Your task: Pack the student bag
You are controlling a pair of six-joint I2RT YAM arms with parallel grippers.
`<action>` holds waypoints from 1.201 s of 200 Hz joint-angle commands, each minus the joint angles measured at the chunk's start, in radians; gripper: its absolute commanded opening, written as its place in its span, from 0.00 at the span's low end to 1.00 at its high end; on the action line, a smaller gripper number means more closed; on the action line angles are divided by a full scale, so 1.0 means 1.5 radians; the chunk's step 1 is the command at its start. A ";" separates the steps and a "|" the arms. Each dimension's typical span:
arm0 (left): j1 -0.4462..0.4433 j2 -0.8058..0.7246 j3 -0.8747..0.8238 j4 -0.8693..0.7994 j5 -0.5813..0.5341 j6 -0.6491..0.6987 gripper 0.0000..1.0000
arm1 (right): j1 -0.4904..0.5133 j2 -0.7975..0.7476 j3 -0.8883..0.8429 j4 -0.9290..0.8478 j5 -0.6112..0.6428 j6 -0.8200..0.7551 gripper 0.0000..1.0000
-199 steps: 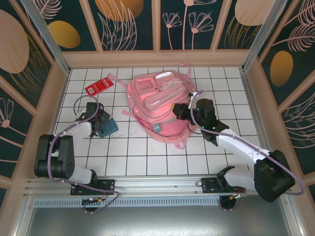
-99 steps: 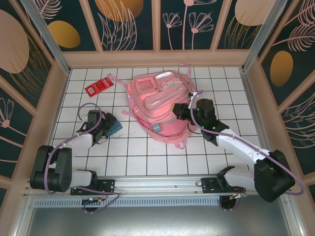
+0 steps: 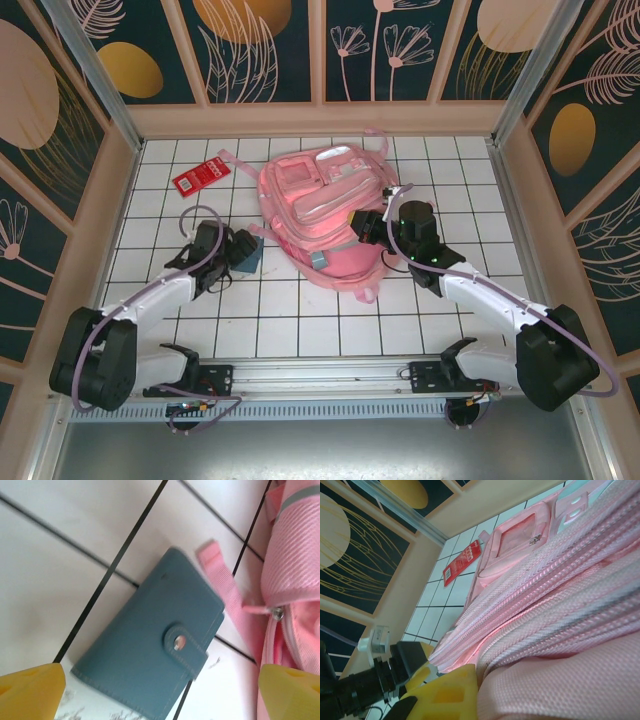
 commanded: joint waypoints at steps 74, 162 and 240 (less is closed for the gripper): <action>-0.019 0.169 0.083 -0.054 -0.014 0.188 0.98 | 0.005 -0.035 0.002 0.063 -0.022 -0.013 0.06; -0.121 0.219 0.105 -0.136 -0.155 0.205 0.99 | 0.004 -0.029 0.002 0.065 -0.025 -0.010 0.06; -0.139 0.261 0.128 -0.153 -0.191 0.202 0.72 | 0.004 -0.027 0.003 0.066 -0.025 -0.010 0.06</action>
